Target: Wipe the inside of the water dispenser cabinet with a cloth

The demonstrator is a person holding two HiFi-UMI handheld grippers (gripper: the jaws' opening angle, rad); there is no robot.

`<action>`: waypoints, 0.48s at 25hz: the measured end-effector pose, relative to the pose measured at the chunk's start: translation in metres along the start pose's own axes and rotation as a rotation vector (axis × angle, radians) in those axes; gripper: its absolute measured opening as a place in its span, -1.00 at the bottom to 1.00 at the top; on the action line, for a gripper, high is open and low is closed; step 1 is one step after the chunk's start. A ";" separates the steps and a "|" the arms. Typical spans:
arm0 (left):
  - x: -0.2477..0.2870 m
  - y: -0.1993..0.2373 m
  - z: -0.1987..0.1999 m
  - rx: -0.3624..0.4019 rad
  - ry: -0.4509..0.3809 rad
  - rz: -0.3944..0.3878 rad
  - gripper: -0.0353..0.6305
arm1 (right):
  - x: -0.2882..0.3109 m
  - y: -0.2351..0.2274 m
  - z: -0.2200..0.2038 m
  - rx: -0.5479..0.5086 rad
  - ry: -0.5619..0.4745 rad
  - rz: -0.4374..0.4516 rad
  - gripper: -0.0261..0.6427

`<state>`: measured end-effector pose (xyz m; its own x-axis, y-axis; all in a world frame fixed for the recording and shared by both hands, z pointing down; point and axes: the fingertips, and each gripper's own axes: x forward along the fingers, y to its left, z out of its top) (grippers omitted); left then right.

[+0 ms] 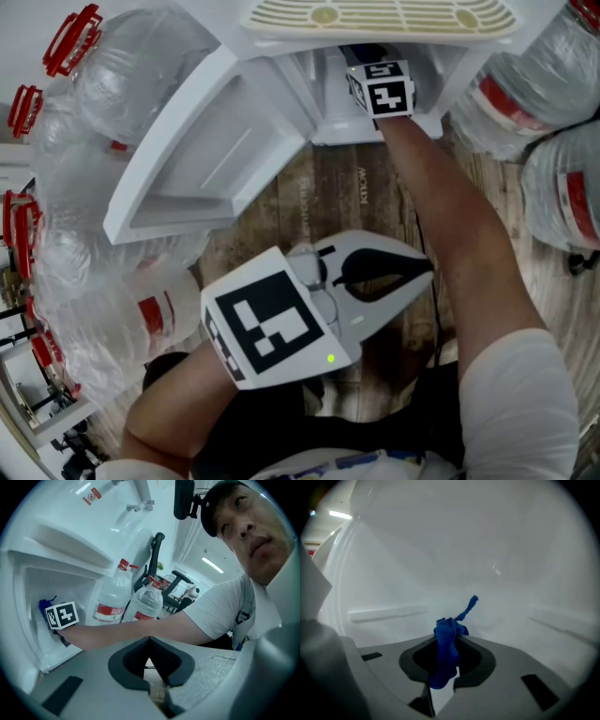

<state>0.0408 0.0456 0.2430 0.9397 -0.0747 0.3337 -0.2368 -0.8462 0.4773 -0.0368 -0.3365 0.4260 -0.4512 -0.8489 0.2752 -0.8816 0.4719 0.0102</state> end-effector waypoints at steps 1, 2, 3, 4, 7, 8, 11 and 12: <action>0.000 0.000 0.000 0.000 -0.001 0.000 -0.90 | 0.001 0.000 -0.004 0.005 0.015 0.002 -0.72; -0.001 0.000 0.000 -0.001 -0.001 0.001 -0.91 | 0.002 -0.001 -0.007 0.009 0.027 0.006 -0.72; -0.001 0.000 0.000 -0.002 -0.001 0.001 -0.90 | 0.003 -0.001 -0.010 0.013 0.036 0.010 -0.72; -0.001 0.001 0.000 -0.003 -0.001 0.002 -0.90 | 0.003 -0.003 -0.012 0.019 0.043 0.013 -0.72; 0.000 0.000 0.000 -0.001 0.000 0.001 -0.90 | -0.001 -0.004 -0.009 0.010 0.036 0.011 -0.72; 0.001 -0.001 0.000 0.000 0.002 0.000 -0.91 | -0.004 -0.004 -0.004 0.001 0.020 0.008 -0.72; 0.003 -0.002 0.000 0.004 0.002 -0.004 -0.91 | -0.015 -0.004 0.021 -0.033 -0.059 -0.010 -0.72; 0.003 -0.002 0.000 0.005 0.002 -0.006 -0.90 | -0.020 -0.004 0.031 -0.044 -0.085 -0.018 -0.72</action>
<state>0.0445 0.0475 0.2432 0.9405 -0.0688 0.3328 -0.2303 -0.8492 0.4752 -0.0283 -0.3286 0.3906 -0.4475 -0.8734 0.1922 -0.8834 0.4651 0.0567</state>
